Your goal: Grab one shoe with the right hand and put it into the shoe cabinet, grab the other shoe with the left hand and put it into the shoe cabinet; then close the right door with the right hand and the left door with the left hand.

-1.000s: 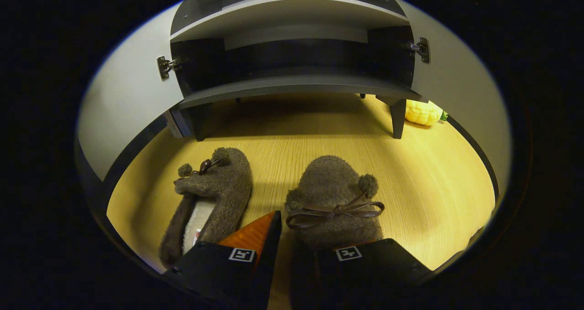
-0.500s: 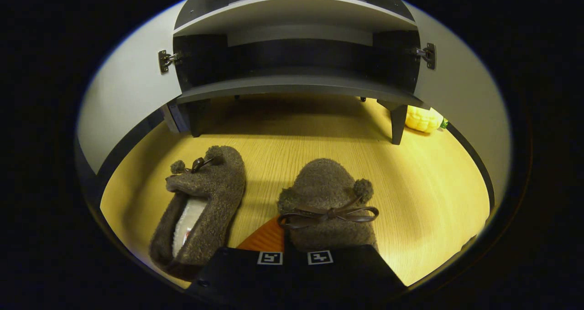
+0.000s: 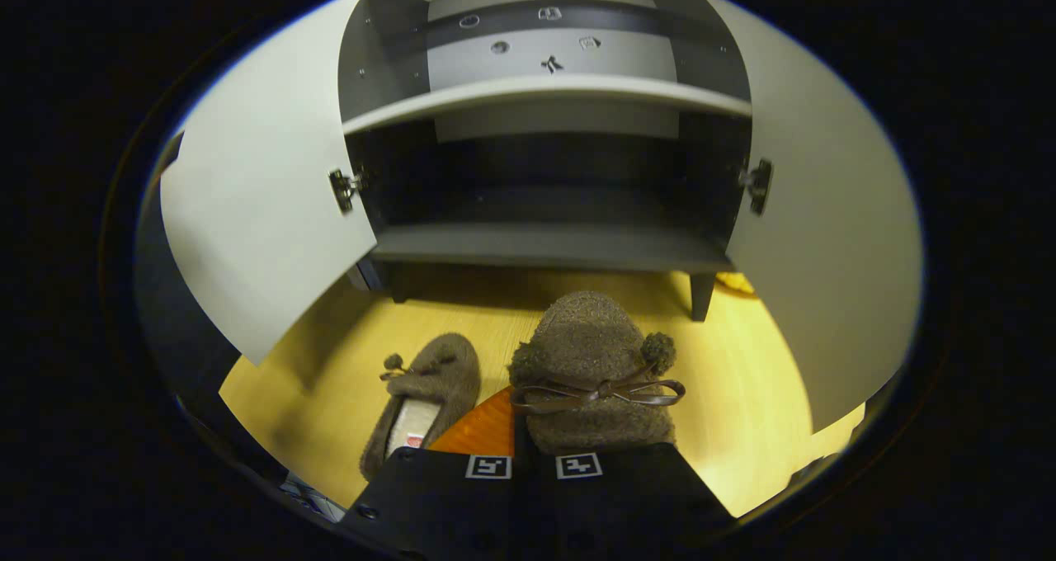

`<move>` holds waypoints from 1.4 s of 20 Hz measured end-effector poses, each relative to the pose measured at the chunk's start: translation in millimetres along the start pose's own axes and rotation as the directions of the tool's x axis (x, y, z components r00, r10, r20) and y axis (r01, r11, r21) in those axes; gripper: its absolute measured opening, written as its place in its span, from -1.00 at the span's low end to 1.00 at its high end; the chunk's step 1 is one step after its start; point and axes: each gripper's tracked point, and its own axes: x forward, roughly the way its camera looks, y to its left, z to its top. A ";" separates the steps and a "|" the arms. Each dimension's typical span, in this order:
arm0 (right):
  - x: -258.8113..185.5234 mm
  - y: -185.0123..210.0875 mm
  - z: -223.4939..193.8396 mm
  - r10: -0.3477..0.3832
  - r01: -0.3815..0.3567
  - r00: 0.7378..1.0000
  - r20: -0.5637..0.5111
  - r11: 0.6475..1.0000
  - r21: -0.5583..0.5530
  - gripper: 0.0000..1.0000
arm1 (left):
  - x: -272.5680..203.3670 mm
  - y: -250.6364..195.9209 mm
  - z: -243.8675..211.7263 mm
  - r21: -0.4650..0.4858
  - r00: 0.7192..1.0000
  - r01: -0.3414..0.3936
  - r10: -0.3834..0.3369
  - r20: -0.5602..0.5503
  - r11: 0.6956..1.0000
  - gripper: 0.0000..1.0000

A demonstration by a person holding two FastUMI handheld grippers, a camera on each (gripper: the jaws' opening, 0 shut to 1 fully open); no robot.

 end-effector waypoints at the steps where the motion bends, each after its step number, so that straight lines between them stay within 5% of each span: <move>1: -8.3 0.5 19.0 0.006 -0.006 1.000 0.026 1.000 -0.003 -0.90 | -6.4 -1.9 3.2 0.002 1.000 0.001 -0.001 0.005 1.000 0.92; 9: -62.3 -8.9 177.4 -0.023 0.046 0.968 0.252 0.996 -0.083 -0.90 | -53.4 -18.2 17.5 -0.035 1.000 0.017 -0.017 0.004 0.999 0.92; 14: -57.4 -18.6 258.8 -0.046 0.063 0.954 0.296 0.997 -0.046 -0.90 | -68.0 -21.5 28.1 -0.045 1.000 0.013 -0.013 -0.006 0.999 0.92; 21: 0.2 -31.3 342.5 -0.045 0.059 0.954 0.298 0.998 -0.038 -0.91 | -67.1 -29.6 30.7 -0.099 0.998 -0.055 0.051 -0.033 0.994 0.92; 28: 107.2 -49.3 382.9 -0.019 0.032 0.973 0.231 0.998 -0.053 -0.91 | -27.6 -27.7 34.0 -0.152 0.965 -0.261 0.258 -0.040 0.953 0.92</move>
